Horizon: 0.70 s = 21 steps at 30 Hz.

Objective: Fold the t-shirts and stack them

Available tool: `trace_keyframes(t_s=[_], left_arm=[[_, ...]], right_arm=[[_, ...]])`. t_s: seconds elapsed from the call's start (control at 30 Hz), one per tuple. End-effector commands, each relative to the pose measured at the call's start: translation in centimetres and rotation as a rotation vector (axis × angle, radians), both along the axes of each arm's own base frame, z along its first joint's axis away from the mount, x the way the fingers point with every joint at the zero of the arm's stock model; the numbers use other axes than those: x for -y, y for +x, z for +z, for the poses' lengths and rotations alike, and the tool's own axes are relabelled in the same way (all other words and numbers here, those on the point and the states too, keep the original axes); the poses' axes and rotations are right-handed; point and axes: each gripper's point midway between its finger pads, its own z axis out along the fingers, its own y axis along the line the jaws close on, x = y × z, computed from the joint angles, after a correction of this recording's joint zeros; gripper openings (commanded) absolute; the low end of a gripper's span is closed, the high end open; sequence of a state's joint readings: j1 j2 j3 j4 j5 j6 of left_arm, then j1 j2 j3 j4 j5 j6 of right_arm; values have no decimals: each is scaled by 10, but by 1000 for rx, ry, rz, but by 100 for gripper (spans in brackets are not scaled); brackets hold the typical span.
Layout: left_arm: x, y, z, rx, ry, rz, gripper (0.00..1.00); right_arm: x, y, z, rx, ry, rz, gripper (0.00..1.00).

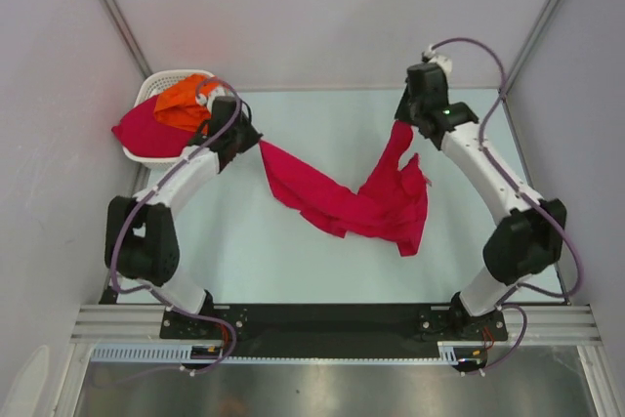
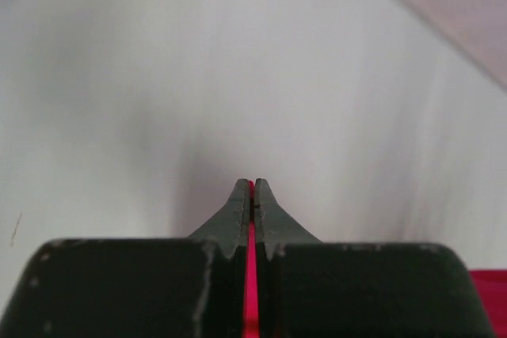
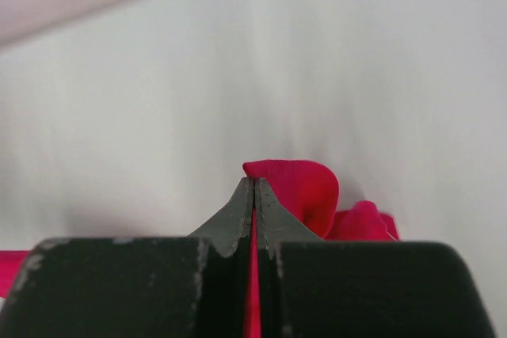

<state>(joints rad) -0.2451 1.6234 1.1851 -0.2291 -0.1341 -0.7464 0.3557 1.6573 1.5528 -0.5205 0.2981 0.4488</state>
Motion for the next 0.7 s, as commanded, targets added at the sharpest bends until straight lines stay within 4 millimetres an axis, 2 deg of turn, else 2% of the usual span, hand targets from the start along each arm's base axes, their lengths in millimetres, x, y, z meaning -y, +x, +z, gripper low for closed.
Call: trace_keyframes(t_s=[0.0, 0.03, 0.1, 0.13, 0.17, 0.2, 0.23, 0.27, 0.3, 0.33, 0.4, 0.43, 0.47, 0.53, 0.6, 0.67], left_arm=[[-20, 6, 117, 223, 72, -9, 0], [-19, 8, 142, 274, 69, -16, 0], [-21, 0, 171, 319, 81, -34, 0], [-21, -1, 197, 366, 79, -39, 0], [-22, -5, 210, 389, 83, -44, 0], [-24, -14, 224, 407, 99, -50, 0], [-29, -19, 249, 453, 104, -37, 0], [-32, -25, 260, 470, 113, -31, 0], [-36, -31, 267, 475, 136, -26, 0], [-43, -41, 291, 524, 143, -7, 0], [-55, -54, 315, 559, 179, 29, 0], [-59, -62, 326, 581, 182, 41, 0], [-63, -68, 331, 579, 194, 48, 0], [-67, -82, 354, 626, 187, 61, 0], [-72, -89, 368, 654, 191, 77, 0], [-72, -87, 368, 637, 198, 78, 0]], right_arm=[[38, -17, 133, 281, -14, -53, 0], [43, -22, 146, 306, -22, -58, 0], [55, -37, 190, 400, -28, -73, 0], [59, -43, 202, 420, -53, -70, 0], [64, -49, 214, 443, -63, -76, 0], [73, -60, 240, 498, -63, -103, 0], [79, -67, 248, 510, -83, -111, 0], [82, -74, 260, 535, -87, -119, 0], [90, -87, 282, 585, -82, -136, 0], [93, -93, 292, 608, -84, -143, 0], [98, -105, 310, 649, -90, -144, 0], [100, -115, 325, 678, -83, -141, 0], [101, -120, 331, 689, -80, -136, 0], [101, -132, 346, 715, -64, -116, 0], [99, -136, 353, 730, -72, -92, 0], [97, -135, 357, 735, -84, -79, 0]])
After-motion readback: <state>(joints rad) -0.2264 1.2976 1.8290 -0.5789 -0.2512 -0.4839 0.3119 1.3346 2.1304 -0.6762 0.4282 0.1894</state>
